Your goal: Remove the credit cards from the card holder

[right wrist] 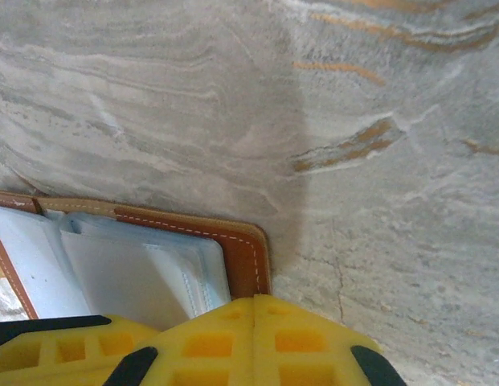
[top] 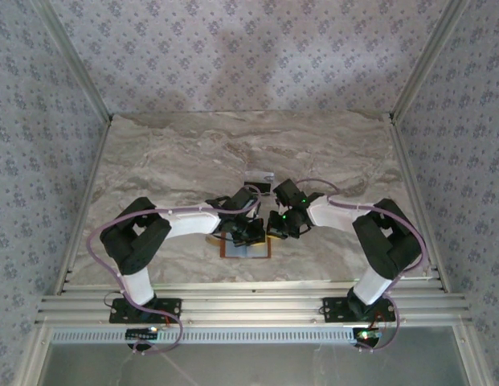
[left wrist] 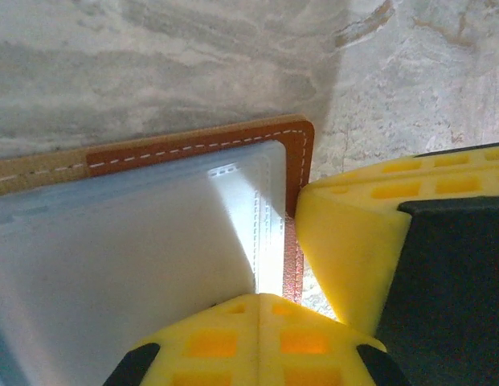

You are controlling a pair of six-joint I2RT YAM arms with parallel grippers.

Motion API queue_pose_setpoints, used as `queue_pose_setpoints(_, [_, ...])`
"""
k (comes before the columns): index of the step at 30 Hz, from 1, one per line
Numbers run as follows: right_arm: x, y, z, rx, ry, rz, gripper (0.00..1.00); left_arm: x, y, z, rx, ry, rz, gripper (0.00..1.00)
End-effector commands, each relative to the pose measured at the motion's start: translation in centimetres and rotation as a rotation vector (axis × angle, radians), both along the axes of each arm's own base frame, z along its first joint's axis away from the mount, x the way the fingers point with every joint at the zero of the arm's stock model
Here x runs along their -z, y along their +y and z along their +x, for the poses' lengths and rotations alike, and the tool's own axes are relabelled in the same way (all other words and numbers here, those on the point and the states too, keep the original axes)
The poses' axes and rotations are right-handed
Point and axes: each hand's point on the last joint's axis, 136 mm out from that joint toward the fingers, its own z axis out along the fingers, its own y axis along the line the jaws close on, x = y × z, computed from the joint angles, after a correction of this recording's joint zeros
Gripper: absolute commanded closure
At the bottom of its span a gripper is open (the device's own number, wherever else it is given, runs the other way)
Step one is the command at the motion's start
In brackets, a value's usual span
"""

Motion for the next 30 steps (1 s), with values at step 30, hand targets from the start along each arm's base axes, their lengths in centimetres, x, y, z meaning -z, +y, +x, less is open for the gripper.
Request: queue_pose_setpoints(30, [2.3, -0.5, -1.4, 0.035, 0.064, -0.038, 1.00, 0.2, 3.4, -1.1, 0.050, -0.038, 0.154, 1.00])
